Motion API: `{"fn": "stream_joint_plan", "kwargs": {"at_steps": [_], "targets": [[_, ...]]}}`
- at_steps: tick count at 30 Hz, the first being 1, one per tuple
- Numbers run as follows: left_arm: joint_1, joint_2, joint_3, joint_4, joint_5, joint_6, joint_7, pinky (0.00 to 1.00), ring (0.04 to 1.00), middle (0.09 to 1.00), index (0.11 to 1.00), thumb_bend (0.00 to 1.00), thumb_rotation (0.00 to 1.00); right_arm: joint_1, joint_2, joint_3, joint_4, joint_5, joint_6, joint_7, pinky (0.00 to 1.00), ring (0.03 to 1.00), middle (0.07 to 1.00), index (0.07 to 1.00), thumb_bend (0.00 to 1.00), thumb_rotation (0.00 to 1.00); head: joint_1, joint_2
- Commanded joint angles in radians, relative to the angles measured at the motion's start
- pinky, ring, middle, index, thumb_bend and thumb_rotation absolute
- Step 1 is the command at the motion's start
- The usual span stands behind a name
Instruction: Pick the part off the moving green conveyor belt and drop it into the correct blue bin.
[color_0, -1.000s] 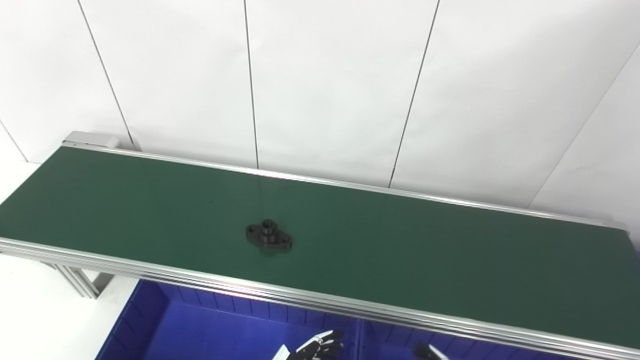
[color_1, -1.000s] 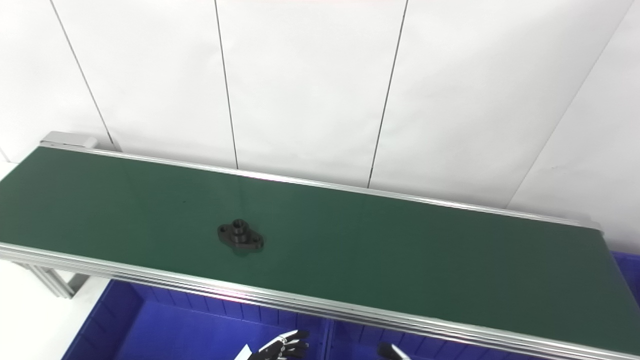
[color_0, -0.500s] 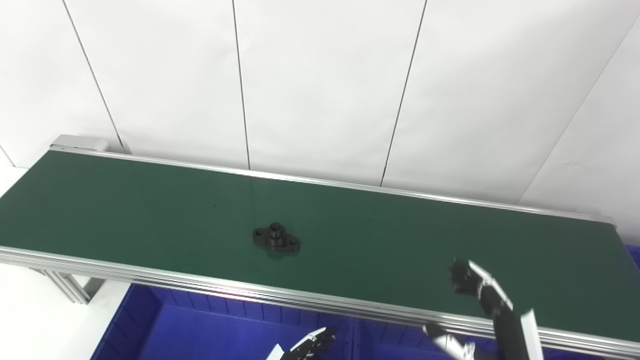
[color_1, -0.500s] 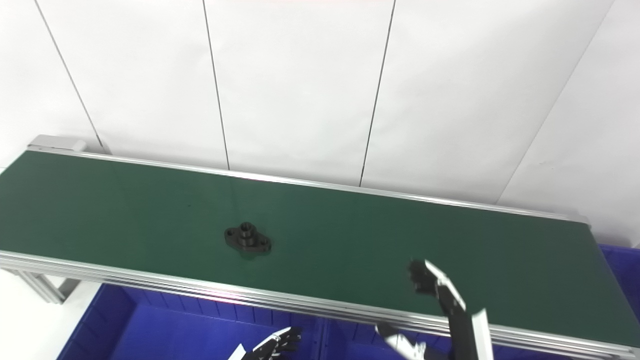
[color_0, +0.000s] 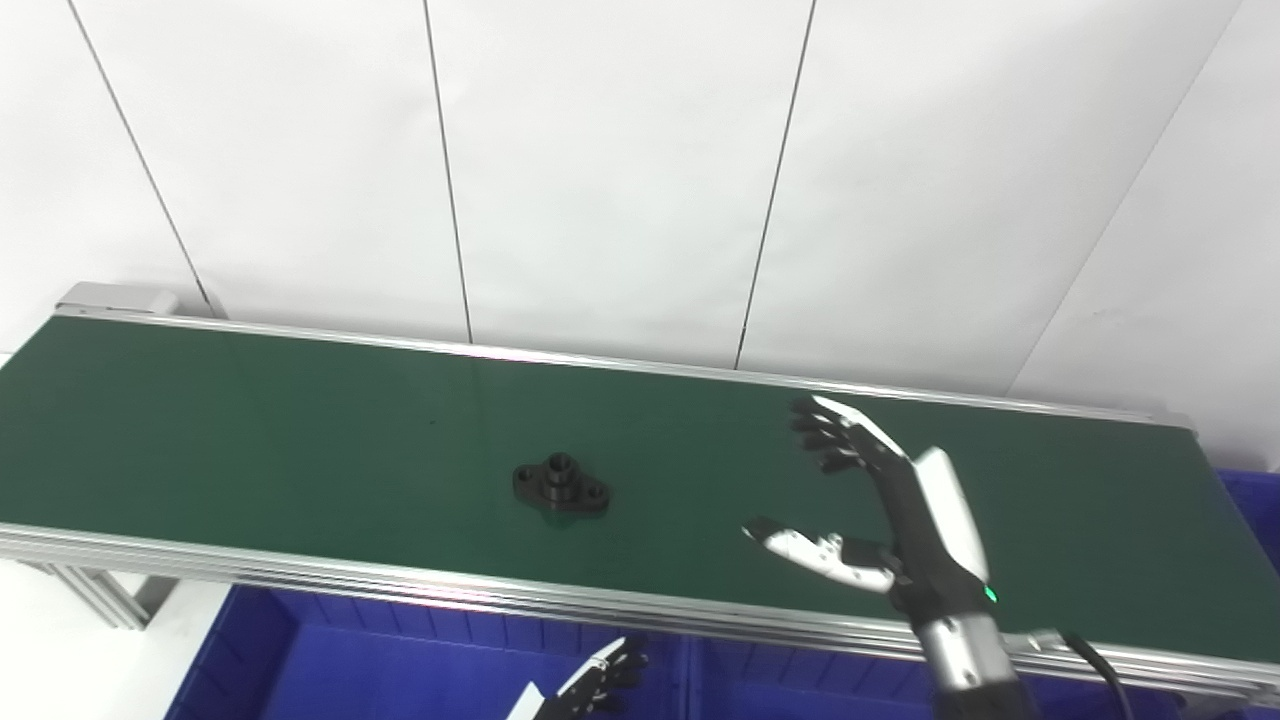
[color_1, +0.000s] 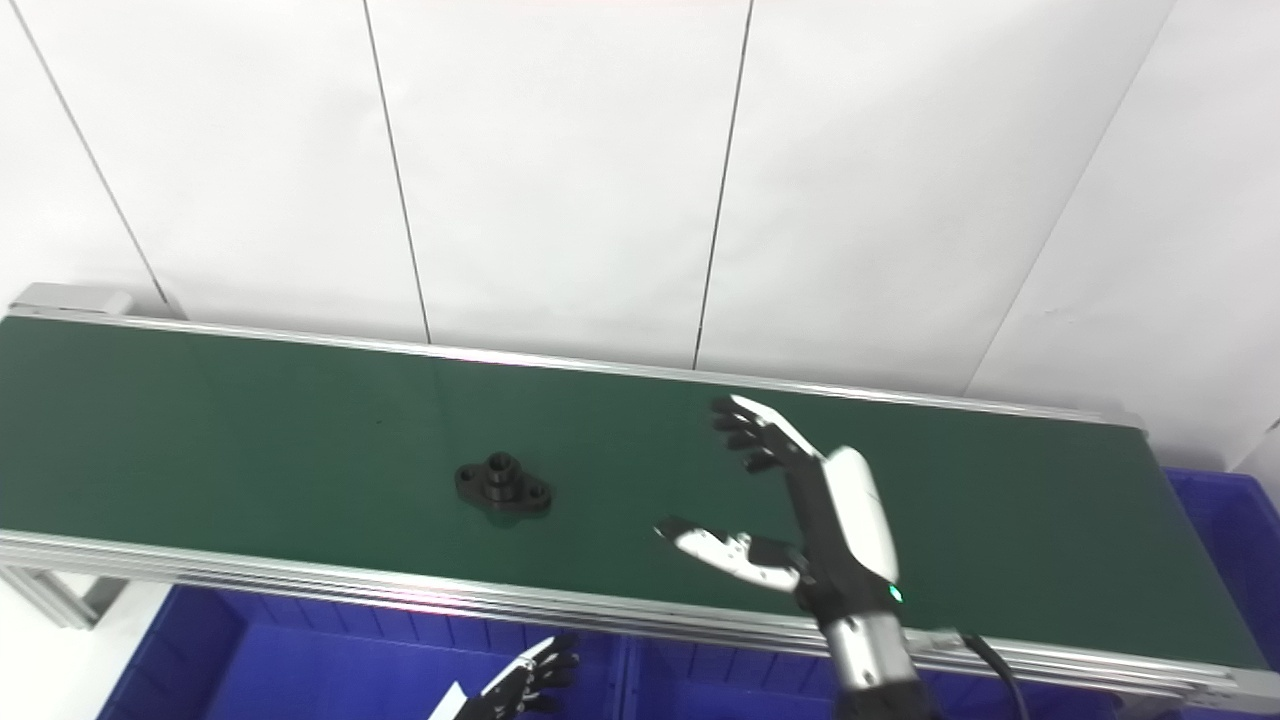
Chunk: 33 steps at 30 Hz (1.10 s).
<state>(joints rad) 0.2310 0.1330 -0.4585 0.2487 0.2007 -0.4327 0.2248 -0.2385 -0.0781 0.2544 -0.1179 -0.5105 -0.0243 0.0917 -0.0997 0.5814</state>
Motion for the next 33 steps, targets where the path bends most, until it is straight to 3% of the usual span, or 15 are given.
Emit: {"fn": "stream_joint_plan", "kwargs": {"at_steps": [1,7,14,20,22,24,27,31,33], "targets": [[0.007,0.006,0.015,-0.044,-0.014,-0.037,-0.011,0.77,0.844,0.885,0.912,0.65,0.49,-0.074,0.016,0.015,0.012,-0.029,0.032,0.008,0.66,0.724,0.741,0.781,0.76,0.32,-0.013,0.009],[0.012,0.008,0.038,-0.048,-0.010,-0.037,-0.025,0.82,0.880,0.903,0.919,0.65,0.53,-0.176,0.033,0.050,0.114,-0.068,0.070,0.027,0.64,0.718,0.750,0.774,0.79,0.31,-0.057,0.023],[0.018,0.007,0.055,-0.062,-0.031,-0.037,-0.038,0.80,0.861,0.885,0.921,0.63,0.52,-0.273,0.042,0.088,0.252,-0.103,0.076,0.028,0.64,0.716,0.762,0.779,0.80,0.33,-0.093,0.044],[0.019,0.013,0.070,-0.057,-0.023,-0.037,-0.041,0.64,0.732,0.773,0.904,0.67,0.54,-0.333,0.048,0.120,0.371,-0.128,0.081,0.028,0.63,0.720,0.771,0.783,0.80,0.32,-0.096,0.052],[0.020,0.017,0.073,-0.059,-0.016,-0.037,-0.042,0.76,0.840,0.874,0.902,0.67,0.55,-0.350,0.045,0.134,0.404,-0.140,0.083,0.032,0.66,0.736,0.783,0.790,0.80,0.33,-0.094,0.053],[0.023,0.018,0.077,-0.064,-0.032,-0.037,-0.057,0.78,0.861,0.891,0.901,0.67,0.54,-0.363,0.043,0.147,0.435,-0.147,0.081,0.034,0.67,0.743,0.786,0.791,0.80,0.34,-0.093,0.054],[0.022,0.023,0.077,-0.065,-0.024,-0.037,-0.052,0.74,0.819,0.848,0.897,0.68,0.52,-0.382,0.037,0.173,0.469,-0.174,0.102,0.052,0.67,0.746,0.794,0.796,0.79,0.34,-0.092,0.054],[0.025,0.024,0.080,-0.068,-0.040,-0.037,-0.062,0.75,0.836,0.867,0.893,0.70,0.52,-0.402,0.030,0.203,0.520,-0.201,0.091,0.044,0.67,0.740,0.787,0.789,0.80,0.33,-0.090,0.058],[0.027,0.022,0.082,-0.067,-0.051,-0.037,-0.068,0.70,0.785,0.822,0.889,0.70,0.51,-0.408,0.029,0.211,0.539,-0.205,0.086,0.040,0.68,0.745,0.788,0.788,0.80,0.32,-0.089,0.059]]}}
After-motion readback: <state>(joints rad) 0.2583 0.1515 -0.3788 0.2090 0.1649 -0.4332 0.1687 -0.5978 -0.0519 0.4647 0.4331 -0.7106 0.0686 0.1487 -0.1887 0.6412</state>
